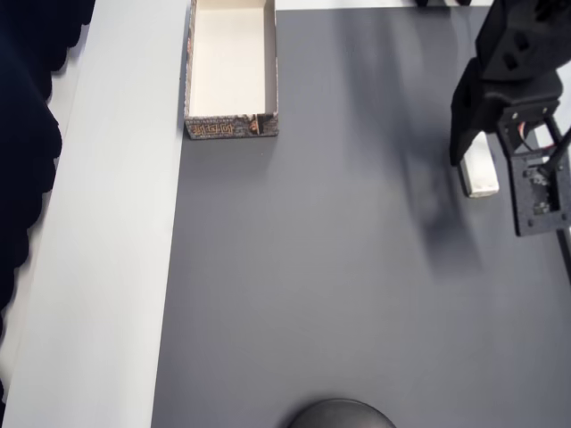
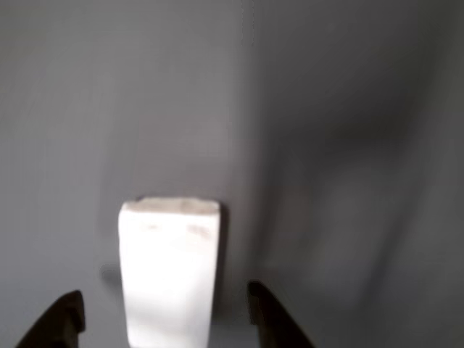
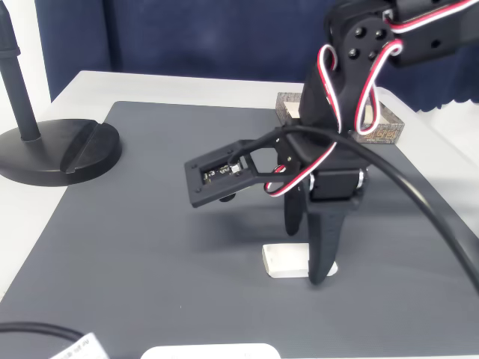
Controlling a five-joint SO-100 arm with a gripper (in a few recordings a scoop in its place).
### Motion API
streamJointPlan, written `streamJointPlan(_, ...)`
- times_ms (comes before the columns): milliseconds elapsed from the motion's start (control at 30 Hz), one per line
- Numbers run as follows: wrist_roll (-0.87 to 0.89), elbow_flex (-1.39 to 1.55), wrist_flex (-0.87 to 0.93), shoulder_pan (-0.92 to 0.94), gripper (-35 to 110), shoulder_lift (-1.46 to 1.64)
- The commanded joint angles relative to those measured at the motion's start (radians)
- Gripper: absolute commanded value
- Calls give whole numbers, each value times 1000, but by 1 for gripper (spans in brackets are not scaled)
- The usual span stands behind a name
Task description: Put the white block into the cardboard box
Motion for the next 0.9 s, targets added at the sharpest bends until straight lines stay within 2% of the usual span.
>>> streamJointPlan(0, 9, -64, -20, -18, 31, 2)
streamJointPlan(867, 38, -44, -37, -28, 28, -25)
